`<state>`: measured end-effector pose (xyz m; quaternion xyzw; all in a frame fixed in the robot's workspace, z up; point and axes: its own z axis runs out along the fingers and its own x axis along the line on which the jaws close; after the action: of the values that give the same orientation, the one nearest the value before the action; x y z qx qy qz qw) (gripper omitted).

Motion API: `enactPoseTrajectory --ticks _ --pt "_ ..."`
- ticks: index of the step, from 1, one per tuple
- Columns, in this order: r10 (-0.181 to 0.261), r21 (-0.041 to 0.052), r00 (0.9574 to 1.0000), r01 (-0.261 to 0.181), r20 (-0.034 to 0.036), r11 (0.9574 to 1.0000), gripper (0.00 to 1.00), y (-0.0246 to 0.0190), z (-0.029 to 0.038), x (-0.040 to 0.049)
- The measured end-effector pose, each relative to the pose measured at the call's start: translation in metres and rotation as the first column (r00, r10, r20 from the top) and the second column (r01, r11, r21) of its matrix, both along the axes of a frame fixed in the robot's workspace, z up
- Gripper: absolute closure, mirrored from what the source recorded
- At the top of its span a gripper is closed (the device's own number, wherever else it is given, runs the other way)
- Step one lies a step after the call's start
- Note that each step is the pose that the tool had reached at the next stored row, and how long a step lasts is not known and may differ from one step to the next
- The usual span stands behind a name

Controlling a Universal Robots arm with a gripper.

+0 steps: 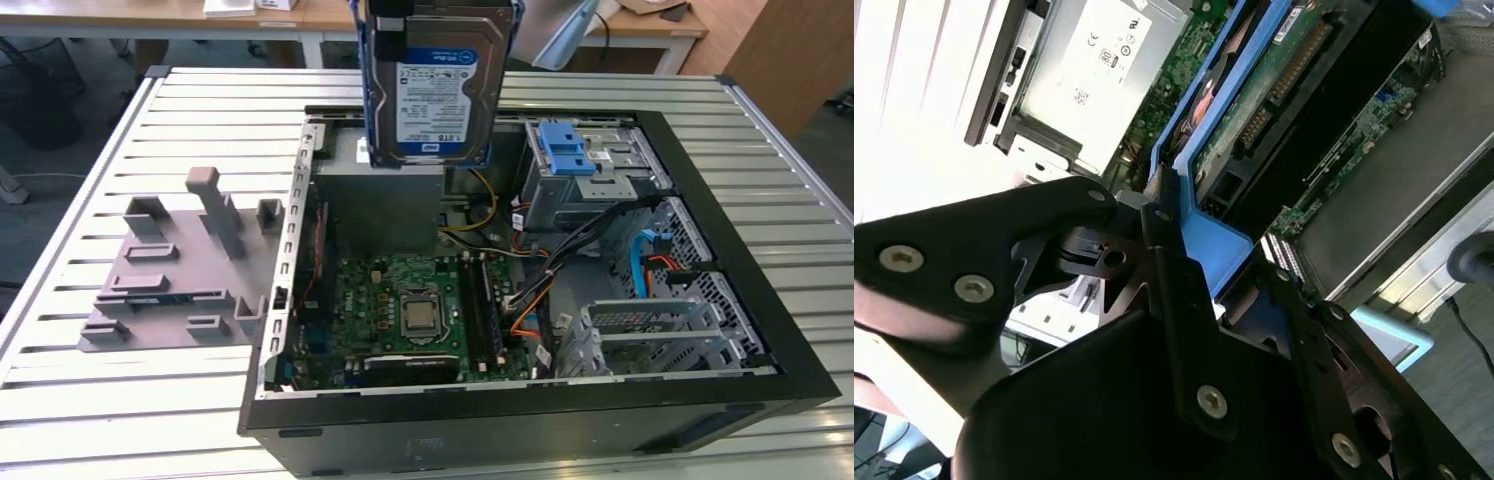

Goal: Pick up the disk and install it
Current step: 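Pick up the disk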

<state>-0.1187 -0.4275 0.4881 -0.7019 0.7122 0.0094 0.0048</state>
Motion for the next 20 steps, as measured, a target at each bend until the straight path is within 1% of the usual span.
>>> enactPoseTrajectory --ticks 5,7,9,15,17,20 --pt "-0.011 0.0000 0.9999 0.011 -0.0002 0.9999 0.64 -0.0070 -0.0003 0.0003" --pt "-0.012 0.0001 0.9999 0.012 -0.0002 0.9999 0.64 -0.0089 -0.0004 0.0023" --pt "-0.012 0.0001 0.9999 0.012 -0.0004 0.9999 0.64 -0.0098 -0.0005 0.0068" --pt "-0.012 0.0000 0.9999 0.012 -0.0006 0.9999 0.64 -0.0107 -0.0006 0.0256" --pt "-0.012 0.0001 0.9999 0.012 -0.0006 0.9999 0.64 -0.0122 -0.0008 0.0284" --pt "-0.014 0.0000 0.9999 0.014 -0.0006 0.9999 0.64 -0.0167 -0.0010 0.0295"
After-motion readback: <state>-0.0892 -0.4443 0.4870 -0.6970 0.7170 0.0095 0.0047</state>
